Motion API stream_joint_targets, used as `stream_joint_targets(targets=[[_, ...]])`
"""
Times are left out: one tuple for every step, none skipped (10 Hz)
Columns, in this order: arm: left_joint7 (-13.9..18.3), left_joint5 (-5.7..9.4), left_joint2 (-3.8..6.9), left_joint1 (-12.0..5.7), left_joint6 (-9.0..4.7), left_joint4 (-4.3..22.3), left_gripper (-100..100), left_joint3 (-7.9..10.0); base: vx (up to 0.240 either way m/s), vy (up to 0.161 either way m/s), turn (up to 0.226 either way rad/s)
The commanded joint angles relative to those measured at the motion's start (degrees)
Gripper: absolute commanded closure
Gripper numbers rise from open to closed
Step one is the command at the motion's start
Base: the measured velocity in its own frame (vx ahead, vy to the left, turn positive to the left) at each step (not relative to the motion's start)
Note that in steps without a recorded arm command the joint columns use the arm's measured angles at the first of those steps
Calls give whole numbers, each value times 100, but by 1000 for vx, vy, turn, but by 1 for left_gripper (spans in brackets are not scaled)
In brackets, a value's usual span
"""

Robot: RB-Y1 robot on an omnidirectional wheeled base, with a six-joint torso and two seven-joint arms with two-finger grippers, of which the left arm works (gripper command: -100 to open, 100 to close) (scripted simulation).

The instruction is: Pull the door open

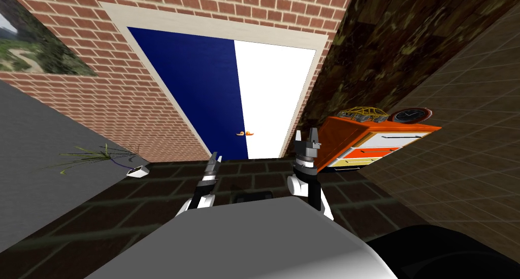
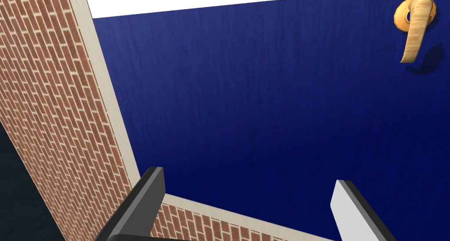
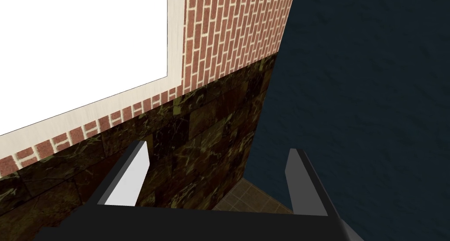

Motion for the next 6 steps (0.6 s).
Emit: stream_joint_targets(targets=[[62, 43, 71, -82, -86, 273, -100, 38, 101, -33, -61], [91, 63, 102, -121, -131, 416, -100, 51, 111, -37, -45], [120, 83, 132, -160, -175, 568, -100, 64, 108, -13, -51], [148, 103, 163, -198, -219, 716, -100, 78, 105, -20, -58], [177, 123, 193, -237, -263, 863, -100, 91, 107, -23, -66], [206, 143, 223, -276, -307, 1011, -100, 105, 112, -22, -46]])
